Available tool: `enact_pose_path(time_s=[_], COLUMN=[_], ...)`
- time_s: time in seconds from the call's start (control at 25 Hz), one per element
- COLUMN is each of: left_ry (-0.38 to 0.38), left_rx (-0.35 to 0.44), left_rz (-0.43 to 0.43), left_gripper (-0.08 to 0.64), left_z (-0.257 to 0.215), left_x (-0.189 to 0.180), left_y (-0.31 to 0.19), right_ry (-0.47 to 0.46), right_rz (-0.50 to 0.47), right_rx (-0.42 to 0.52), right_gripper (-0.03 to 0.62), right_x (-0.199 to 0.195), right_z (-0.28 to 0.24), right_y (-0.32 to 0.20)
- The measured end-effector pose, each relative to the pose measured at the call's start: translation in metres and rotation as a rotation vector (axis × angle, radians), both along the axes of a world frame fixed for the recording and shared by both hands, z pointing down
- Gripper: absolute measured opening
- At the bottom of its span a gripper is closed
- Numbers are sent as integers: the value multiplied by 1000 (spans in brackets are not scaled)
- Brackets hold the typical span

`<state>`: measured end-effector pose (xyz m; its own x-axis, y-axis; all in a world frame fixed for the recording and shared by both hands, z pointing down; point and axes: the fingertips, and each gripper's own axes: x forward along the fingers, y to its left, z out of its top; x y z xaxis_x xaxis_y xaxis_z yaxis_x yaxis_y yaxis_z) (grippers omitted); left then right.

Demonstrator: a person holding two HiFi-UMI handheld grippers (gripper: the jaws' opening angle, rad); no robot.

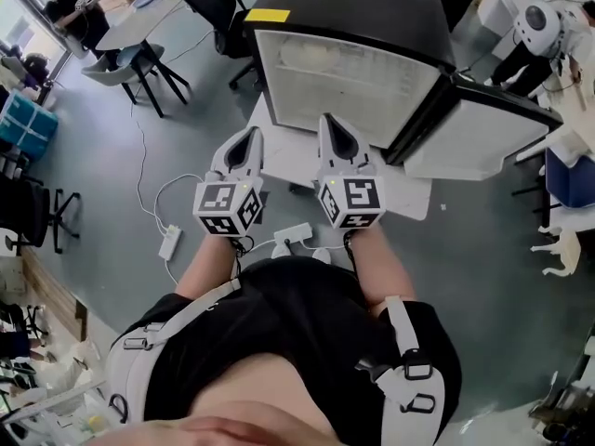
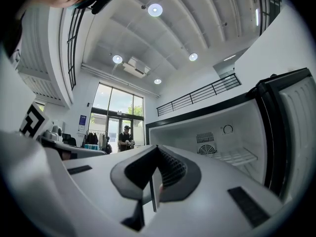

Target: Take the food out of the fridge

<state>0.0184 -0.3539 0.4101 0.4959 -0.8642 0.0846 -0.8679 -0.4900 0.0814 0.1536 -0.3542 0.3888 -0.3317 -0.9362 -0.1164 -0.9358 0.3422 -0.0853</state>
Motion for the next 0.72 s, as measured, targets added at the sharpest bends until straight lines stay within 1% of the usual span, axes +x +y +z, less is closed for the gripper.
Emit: enact_pose_path(time_s=[0.16, 0.24, 0.44, 0.56, 0.64, 0.72], left_ry=[-4, -9, -2, -1, 1, 3], left_rx=[-13, -17, -29, -21, -19, -14], left_rz=[1, -3, -22, -29, -37, -45], left_gripper=[2, 2, 2, 2, 2, 2], left_z=[6, 8, 12, 10, 9, 8], left_x=[-5, -9, -19, -22, -26, -30], left_y=[-9, -12, -24, -27, -29, -29], right_ry=[32, 82, 287, 448, 550, 628], right_rz=[11, 4, -46, -53, -67, -78], right_rx=[8, 17, 41, 42, 36, 29], right_gripper=[8, 8, 11, 13, 38, 70], right_x=[2, 0, -14, -17, -21, -25], right_z=[-2, -1, 6, 15, 24, 34], right_y=[-16, -25, -53, -70, -80, -90])
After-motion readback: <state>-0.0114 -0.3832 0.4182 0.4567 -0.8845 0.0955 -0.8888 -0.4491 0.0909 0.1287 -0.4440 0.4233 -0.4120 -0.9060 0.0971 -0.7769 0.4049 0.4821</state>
